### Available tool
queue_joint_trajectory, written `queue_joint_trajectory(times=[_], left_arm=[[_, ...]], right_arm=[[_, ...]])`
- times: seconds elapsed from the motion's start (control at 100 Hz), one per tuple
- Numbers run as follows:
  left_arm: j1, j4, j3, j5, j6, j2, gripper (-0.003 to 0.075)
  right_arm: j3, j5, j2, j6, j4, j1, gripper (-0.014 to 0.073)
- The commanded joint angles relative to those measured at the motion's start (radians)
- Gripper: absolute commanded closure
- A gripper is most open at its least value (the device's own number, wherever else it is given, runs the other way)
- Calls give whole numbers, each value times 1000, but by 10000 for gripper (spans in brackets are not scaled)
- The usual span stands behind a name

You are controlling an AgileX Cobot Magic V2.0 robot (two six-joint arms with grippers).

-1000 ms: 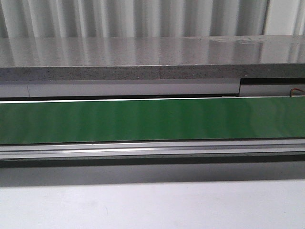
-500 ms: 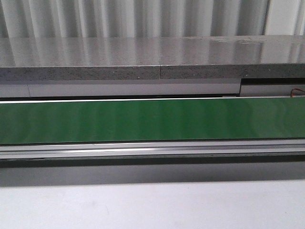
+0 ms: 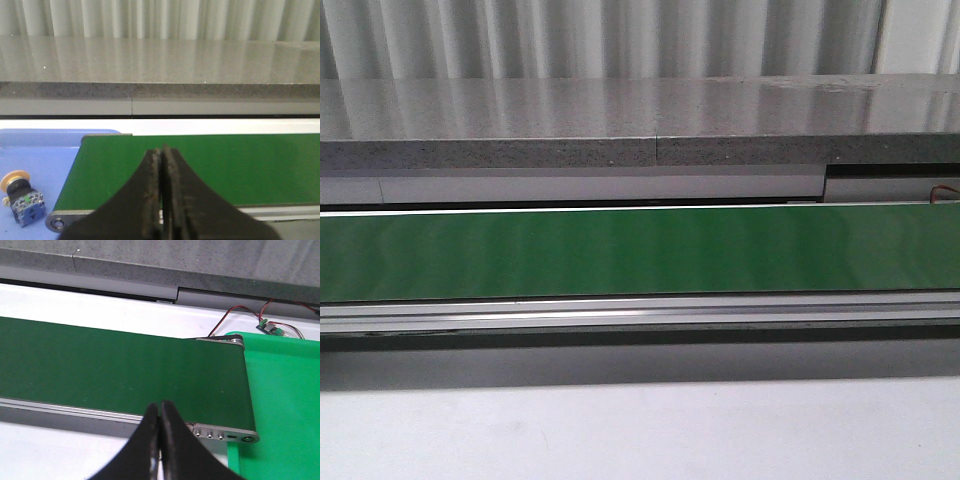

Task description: Move button from right to left

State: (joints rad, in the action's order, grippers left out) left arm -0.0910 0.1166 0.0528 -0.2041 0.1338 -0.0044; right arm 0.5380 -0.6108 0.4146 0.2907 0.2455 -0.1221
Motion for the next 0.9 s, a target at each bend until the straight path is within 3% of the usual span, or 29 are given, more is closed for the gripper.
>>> queue_joint_trajectory(times=[0.0,0.29,0.89], left_arm=[[23,3,-1,104,12,-33,740],[106,4,-76,215,12,-35,740],[108,-1,-76,219,12,-35,740]], right_arm=[[27,68,3,7,2,0,662],[27,69,3,7,2,0,662],[27,69,3,7,2,0,662]])
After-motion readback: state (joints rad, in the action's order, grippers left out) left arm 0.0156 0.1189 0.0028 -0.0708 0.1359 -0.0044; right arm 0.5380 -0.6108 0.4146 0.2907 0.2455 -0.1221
